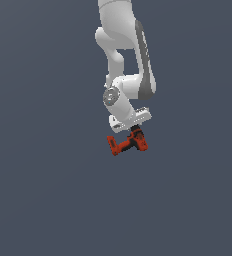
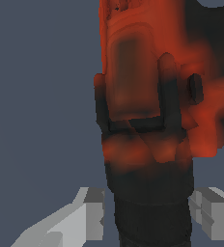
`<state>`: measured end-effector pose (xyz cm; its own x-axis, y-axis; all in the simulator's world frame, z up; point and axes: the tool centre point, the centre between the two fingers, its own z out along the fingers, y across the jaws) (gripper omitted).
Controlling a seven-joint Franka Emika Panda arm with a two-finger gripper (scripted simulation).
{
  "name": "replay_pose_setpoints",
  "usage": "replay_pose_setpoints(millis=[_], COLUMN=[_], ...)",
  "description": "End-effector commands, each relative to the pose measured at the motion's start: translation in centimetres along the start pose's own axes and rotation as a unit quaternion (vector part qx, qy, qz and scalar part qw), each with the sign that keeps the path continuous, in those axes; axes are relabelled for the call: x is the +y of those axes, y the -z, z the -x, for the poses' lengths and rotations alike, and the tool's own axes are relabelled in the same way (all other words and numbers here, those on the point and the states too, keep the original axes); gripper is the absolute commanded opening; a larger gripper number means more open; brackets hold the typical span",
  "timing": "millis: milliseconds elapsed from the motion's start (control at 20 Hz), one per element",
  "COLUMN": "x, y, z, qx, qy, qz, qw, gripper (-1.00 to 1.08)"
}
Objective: Pick up the object and move it to a goal position.
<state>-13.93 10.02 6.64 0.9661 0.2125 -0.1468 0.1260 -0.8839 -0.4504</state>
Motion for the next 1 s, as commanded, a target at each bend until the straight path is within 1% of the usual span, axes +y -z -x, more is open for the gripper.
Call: replay_pose_setpoints(millis=[0,200,950], x=[0.5,1.5,5.4], y=[2.0,5.6,21.4], z=[0.4,1.4,5.2], qx=[0.002,0.001,0.000], qy=[-0.001,-0.002,-0.003], qz=[0.000,0.000,0.001], qw=[1.0000,1.0000,1.0000], gripper=[-1.00,-1.00,-1.00])
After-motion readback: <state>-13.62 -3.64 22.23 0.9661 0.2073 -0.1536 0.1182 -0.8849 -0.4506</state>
